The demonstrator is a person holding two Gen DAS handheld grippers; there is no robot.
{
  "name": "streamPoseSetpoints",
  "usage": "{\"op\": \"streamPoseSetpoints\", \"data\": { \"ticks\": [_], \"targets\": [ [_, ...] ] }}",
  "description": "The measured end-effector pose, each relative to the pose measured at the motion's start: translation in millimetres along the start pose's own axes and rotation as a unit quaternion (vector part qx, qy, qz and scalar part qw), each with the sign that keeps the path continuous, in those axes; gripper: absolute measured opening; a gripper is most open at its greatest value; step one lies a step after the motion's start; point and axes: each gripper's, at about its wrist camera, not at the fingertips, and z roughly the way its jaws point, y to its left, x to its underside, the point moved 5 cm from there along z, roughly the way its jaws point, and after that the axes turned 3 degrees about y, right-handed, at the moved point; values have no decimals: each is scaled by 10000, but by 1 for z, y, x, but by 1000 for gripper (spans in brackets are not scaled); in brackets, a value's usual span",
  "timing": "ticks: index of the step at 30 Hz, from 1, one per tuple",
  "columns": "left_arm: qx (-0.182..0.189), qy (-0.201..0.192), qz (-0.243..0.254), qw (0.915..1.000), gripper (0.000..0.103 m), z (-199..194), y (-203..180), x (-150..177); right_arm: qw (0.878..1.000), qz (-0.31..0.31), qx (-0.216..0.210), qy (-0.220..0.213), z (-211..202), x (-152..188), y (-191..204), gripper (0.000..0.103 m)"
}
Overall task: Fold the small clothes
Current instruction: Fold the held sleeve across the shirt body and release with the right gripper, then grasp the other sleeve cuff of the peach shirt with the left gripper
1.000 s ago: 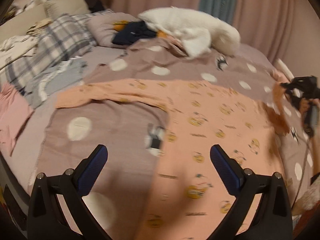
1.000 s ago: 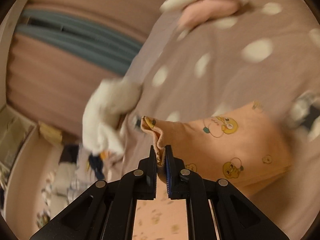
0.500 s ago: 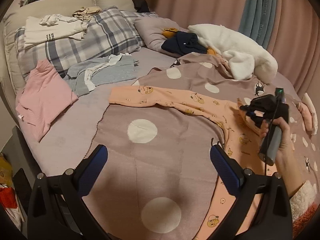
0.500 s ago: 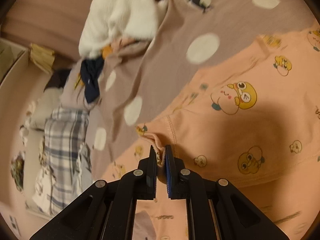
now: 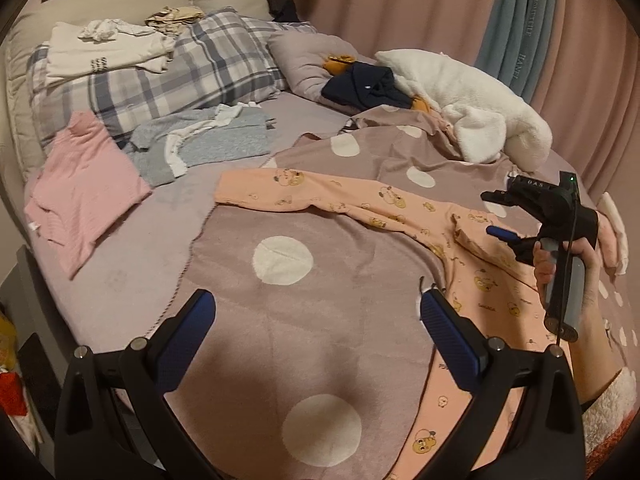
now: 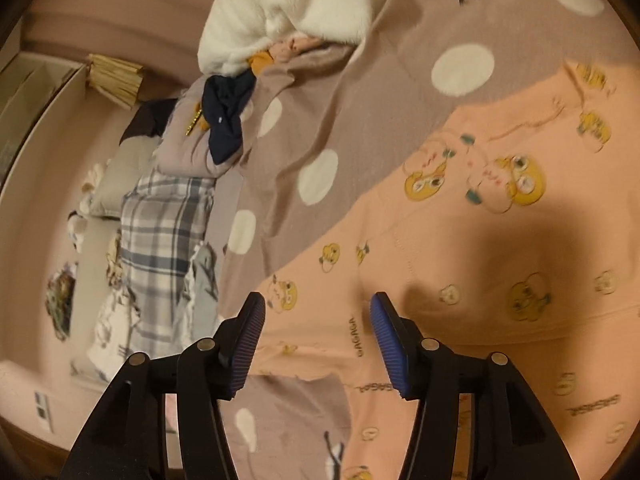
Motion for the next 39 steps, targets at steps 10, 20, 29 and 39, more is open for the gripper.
{"op": "streamPoseSetpoints", "data": {
  "ticks": [10, 20, 29, 39],
  "targets": [
    [514, 296, -693, 9958, 102, 37, 17, -4, 9921, -963, 796, -82, -71, 82, -33, 69],
    [921, 81, -1535, 9838, 102, 70, 42, -4, 9501, -2277, 1940, -882, -125, 151, -51, 92],
    [520, 84, -1608, 9856, 103, 108, 66, -10, 9418, -2200, 2414, -791, -94, 137, -80, 93],
    [1234, 144, -2214, 9672, 102, 155, 118, -69, 9294, -2268, 2797, -812, -86, 141, -87, 96]
  ]
}}
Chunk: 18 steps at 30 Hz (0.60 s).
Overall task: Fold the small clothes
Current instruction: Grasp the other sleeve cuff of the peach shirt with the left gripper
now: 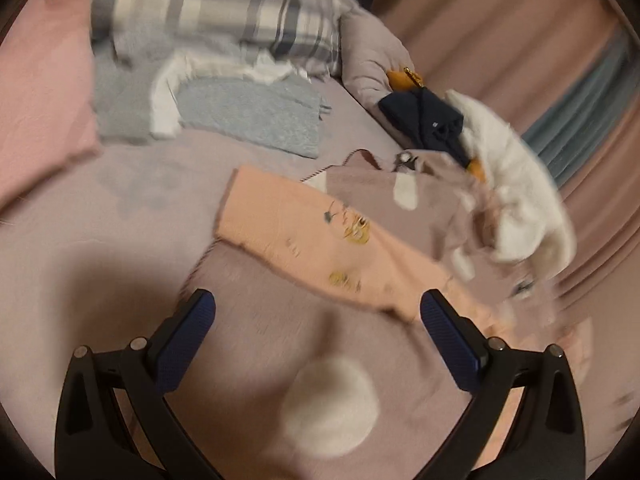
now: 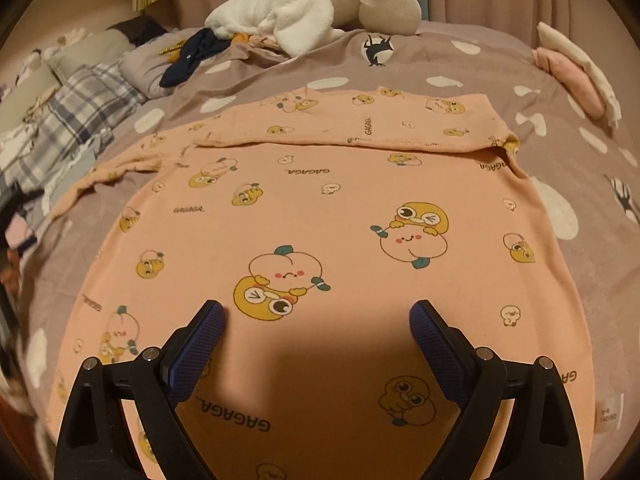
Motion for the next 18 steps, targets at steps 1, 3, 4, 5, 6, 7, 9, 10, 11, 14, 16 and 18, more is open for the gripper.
{"op": "streamPoseSetpoints", "data": {
  "ticks": [1, 3, 4, 5, 6, 7, 9, 10, 11, 14, 16, 18],
  "targets": [
    [321, 125, -436, 9985, 102, 7, 10, -7, 10000, -45, 36, 16, 2, 0, 1, 97],
    [728, 199, -991, 9922, 102, 15, 20, -13, 9999, -106, 60, 51, 6, 0, 3, 101],
    [814, 89, -1247, 9888, 101, 16, 27, -18, 9999, -123, 59, 65, 7, -1, 3, 102],
    [832, 30, -1351, 9873, 101, 15, 28, -20, 9999, -135, 63, 75, 7, -1, 3, 102],
    [869, 8, -1410, 9862, 101, 15, 27, -23, 9998, -149, 79, 100, 9, -1, 3, 102],
    [933, 52, -1401, 9857, 101, 16, 26, -26, 9998, -155, 85, 111, 10, -1, 3, 102],
    [1013, 133, -1400, 9849, 99, 19, 25, -28, 9997, -167, 91, 119, 11, -1, 3, 103],
    [1022, 68, -1439, 9843, 98, 17, 25, -29, 9997, -167, 89, 121, 11, -1, 4, 103],
    [1094, 37, -1450, 9834, 96, 16, 24, -29, 9998, -166, 85, 122, 11, -1, 4, 103],
    [1414, 69, -1544, 9778, 77, 17, 26, -31, 9998, -158, 72, 116, 11, 0, 4, 103],
    [1289, 70, -1598, 9787, 60, 21, 33, -30, 9998, -163, 78, 120, 11, 0, 4, 103],
    [994, 155, -1622, 9816, 35, 29, 39, -31, 9997, -170, 88, 124, 11, 0, 4, 103]
  ]
}}
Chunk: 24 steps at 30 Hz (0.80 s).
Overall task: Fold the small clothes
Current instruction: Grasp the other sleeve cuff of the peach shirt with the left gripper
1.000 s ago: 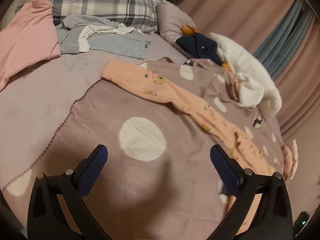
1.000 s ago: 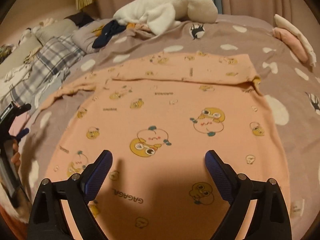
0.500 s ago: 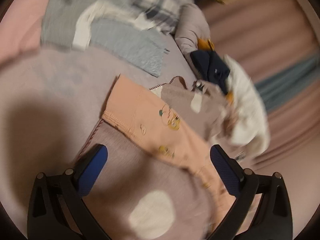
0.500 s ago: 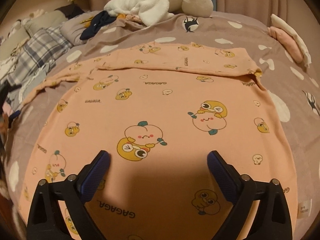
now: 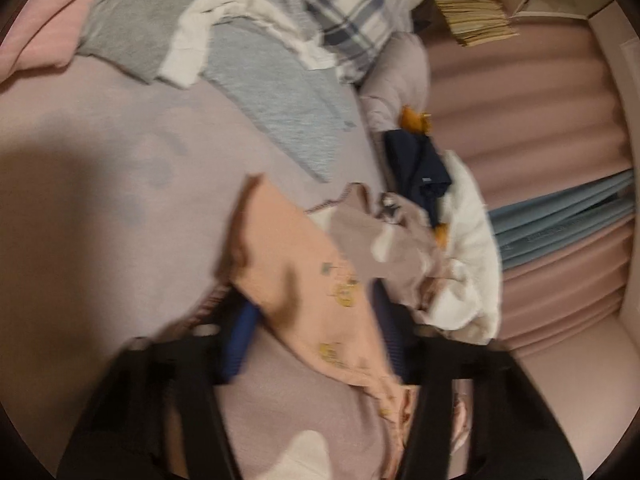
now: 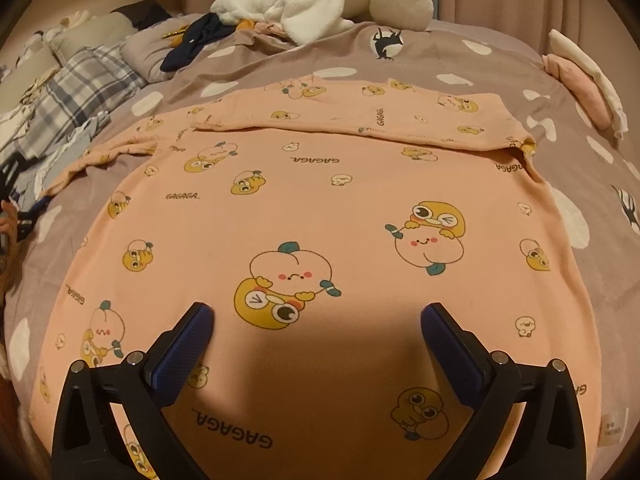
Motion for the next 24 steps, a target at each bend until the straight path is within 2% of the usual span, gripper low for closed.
{"op": "streamPoseSetpoints", "data": {
  "ticks": [2, 5, 8, 11, 16, 20, 23, 24],
  "targets": [
    [-249, 19, -16, 9997, 24, 3, 5, 0, 10000, -10, 17, 6, 0, 0, 1, 103],
    [-240, -52, -13, 9997, 19, 2, 8, 0, 10000, -31, 44, 10, 0, 0, 1, 103],
    [-450, -128, 153, 9988, 11, 2, 7, 1, 10000, -46, 64, 18, 1, 0, 2, 103],
    [-845, -222, 551, 9946, 8, 5, 2, 3, 10000, -55, 74, 24, 1, -1, 2, 103],
    [-1209, -379, 905, 9878, 6, 4, -9, 8, 10000, -53, 72, 25, 1, -1, 3, 103],
    [-1255, -528, 1198, 9834, 6, -2, -35, 17, 10000, -37, 50, 14, 1, -1, 3, 103],
    [-1170, -474, 1424, 9817, 6, 3, -70, 32, 10000, 30, -81, -44, -2, -2, 1, 103],
    [-1200, -458, 1602, 9787, 6, 7, -86, 40, 9998, 85, -179, -85, -4, -2, 0, 103]
  ]
}}
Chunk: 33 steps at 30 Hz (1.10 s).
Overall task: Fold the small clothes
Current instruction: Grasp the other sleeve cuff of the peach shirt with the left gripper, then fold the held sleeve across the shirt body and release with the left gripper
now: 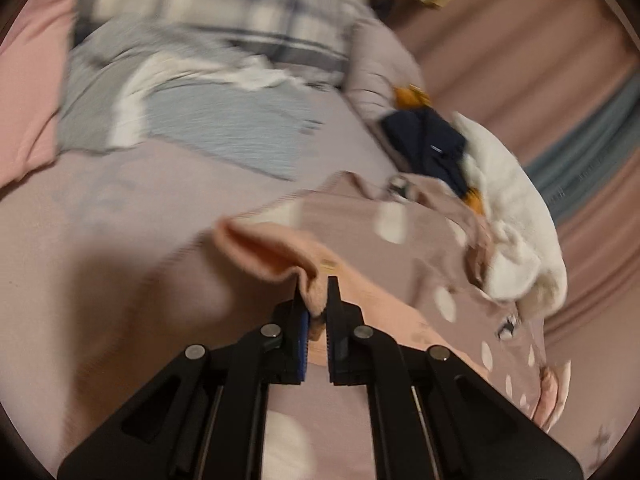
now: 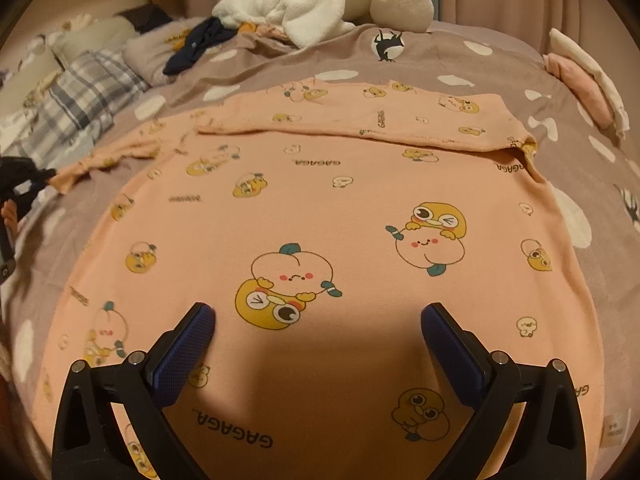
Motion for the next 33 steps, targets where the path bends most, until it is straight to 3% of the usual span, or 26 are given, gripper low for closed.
{"op": "streamPoseSetpoints", "data": {
  "ticks": [3, 7, 11, 13, 17, 20, 22, 24, 28, 31, 32, 33],
  "targets": [
    [-149, 28, 691, 9975, 6, 2, -58, 17, 9976, 350, -571, -150, -9, -2, -10, 103],
    [89, 186, 1367, 9904, 6, 9, -136, 59, 9906, 719, -1157, -124, -18, -2, -26, 103],
    [-242, -102, 2289, 9731, 6, 20, -207, 102, 9908, 846, -996, -338, -32, 0, -58, 103],
    [-166, -41, 2564, 9664, 6, 27, -235, 125, 9892, 1042, -977, -332, -33, 4, -77, 103],
    [234, 297, 2660, 9632, 6, 42, -289, 184, 9755, 1421, -1623, -433, -44, 4, -108, 103],
    [390, 403, 2887, 9558, 6, 51, -326, 228, 9752, 1536, -1491, -572, -54, 8, -128, 103],
    [512, 454, 3250, 9433, 6, 60, -355, 266, 9746, 1599, -1425, -654, -60, 13, -141, 103],
    [573, 503, 3429, 9363, 6, 68, -374, 292, 9781, 1637, -1103, -656, -58, 17, -156, 103],
    [914, 1098, 3470, 9269, 7, 86, -401, 347, 9660, 1779, -1694, -810, -60, 24, -171, 103],
    [906, 1325, 3601, 9190, 12, 98, -408, 376, 9604, 1799, -1933, -887, -64, 28, -177, 103],
    [861, 1453, 3619, 9168, 19, 103, -407, 383, 9602, 1794, -1942, -900, -64, 29, -176, 103],
    [834, 1659, 3646, 9125, 36, 109, -405, 390, 9608, 1776, -1932, -895, -64, 29, -175, 103]
  ]
}}
